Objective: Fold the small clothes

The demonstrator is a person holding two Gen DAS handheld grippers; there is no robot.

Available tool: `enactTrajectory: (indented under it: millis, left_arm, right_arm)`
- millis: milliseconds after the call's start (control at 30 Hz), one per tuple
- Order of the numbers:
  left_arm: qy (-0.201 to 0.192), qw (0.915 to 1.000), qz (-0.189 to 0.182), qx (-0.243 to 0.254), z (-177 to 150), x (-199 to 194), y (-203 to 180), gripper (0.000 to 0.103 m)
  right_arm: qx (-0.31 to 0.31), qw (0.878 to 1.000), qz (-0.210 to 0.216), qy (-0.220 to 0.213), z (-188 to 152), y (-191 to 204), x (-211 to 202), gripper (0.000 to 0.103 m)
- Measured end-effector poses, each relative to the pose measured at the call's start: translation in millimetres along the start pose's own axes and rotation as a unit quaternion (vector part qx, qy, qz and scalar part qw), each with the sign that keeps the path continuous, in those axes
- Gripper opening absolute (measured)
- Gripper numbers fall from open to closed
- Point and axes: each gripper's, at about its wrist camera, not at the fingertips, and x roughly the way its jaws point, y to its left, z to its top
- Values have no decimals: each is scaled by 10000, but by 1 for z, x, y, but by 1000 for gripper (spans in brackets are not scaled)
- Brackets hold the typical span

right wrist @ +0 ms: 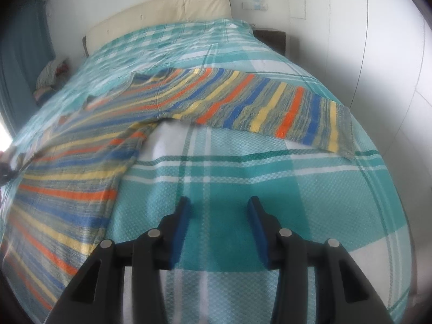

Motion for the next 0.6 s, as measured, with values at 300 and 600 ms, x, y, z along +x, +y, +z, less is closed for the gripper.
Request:
enactTrajectory:
  millis: [300,600]
  left_arm:
    - [-352,9953,697,-571,-16,-54,40,42]
    - [-557,9898,-54,1309,-94,-67,-68,90]
  right_arm:
    - [16,10000,-12,25,0,-2,1,51]
    - [-23,9971,-665,-370,0,-5,-10,63]
